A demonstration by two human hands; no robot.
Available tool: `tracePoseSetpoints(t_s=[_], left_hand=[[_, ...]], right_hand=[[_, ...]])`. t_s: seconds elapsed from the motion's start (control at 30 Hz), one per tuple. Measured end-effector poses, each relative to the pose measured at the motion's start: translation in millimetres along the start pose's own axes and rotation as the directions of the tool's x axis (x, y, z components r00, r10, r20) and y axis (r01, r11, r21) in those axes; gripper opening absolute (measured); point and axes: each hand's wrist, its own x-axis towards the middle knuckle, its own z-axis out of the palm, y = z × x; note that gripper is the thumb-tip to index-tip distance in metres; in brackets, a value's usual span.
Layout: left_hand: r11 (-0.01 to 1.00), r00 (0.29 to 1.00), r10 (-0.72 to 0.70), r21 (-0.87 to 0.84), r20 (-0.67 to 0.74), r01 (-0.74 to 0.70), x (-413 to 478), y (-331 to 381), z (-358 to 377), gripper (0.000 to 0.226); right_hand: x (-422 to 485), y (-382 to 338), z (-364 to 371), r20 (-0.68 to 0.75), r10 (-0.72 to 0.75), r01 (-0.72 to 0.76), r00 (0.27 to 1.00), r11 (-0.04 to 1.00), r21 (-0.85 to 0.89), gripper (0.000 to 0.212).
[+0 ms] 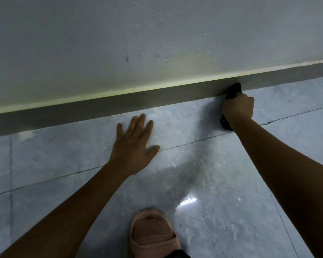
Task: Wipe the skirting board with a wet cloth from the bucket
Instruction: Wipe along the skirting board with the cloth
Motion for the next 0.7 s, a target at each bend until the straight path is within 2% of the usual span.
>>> tracePoseSetpoints(t_s=[0.07,0.2,0.27,0.33,0.37,0.43,0.53,0.6,0.67,0.7], left_hand=[[1.000,1.000,-0.007,0.012,-0.014,0.007,-9.3,-8.3,2.0,0.075],[1.000,1.000,-0.004,0.002,-0.023,0.004,-10.6,-7.9,3.9,0.074],[1.000,1.000,-0.006,-0.003,-0.024,0.006,-10.0,-7.1,4.3,0.074],[1.000,1.000,-0.012,-0.005,-0.025,0.012,-10.2,-7.7,4.8,0.074],[1.000,1.000,-0.014,-0.008,-0.026,0.014,-10.3,-7.6,5.0,0.074],[1.000,0.999,-0.016,-0.013,-0.028,0.016,-10.3,-6.4,5.3,0.074],[1.000,0.999,-0.008,-0.020,-0.034,0.007,-12.2,-7.3,5.7,0.073],[1.000,0.999,0.008,-0.015,-0.033,-0.008,-15.1,-8.4,6.9,0.072],[1.000,0.999,0.015,-0.027,-0.040,-0.016,-17.6,-9.1,7.7,0.072],[0.999,0.999,0.016,-0.032,-0.043,-0.018,-18.0,-9.2,7.6,0.072]], right_hand=[[-6.8,-2.6,6.3,0.067,-0.059,0.069,0.996,0.985,-0.158,0.041],[-28.6,-4.8,24.9,0.129,-0.201,0.233,0.971,0.918,-0.320,0.039],[-37.6,-3.3,27.8,0.186,-0.318,0.367,0.930,0.844,-0.391,0.045],[-40.6,1.6,26.8,0.257,-0.444,0.512,0.858,0.723,-0.464,0.052],[-38.3,4.7,24.8,0.272,-0.474,0.544,0.838,0.679,-0.493,0.054],[-27.7,8.1,19.6,0.262,-0.428,0.500,0.865,0.690,-0.524,0.053],[-18.8,5.3,17.5,0.234,-0.291,0.371,0.928,0.791,-0.486,0.051],[-23.2,3.8,20.4,0.245,-0.321,0.402,0.915,0.784,-0.473,0.050],[-32.3,6.5,21.2,0.268,-0.485,0.553,0.832,0.701,-0.450,0.051],[-37.5,9.4,19.0,0.273,-0.606,0.657,0.747,0.611,-0.442,0.051]])
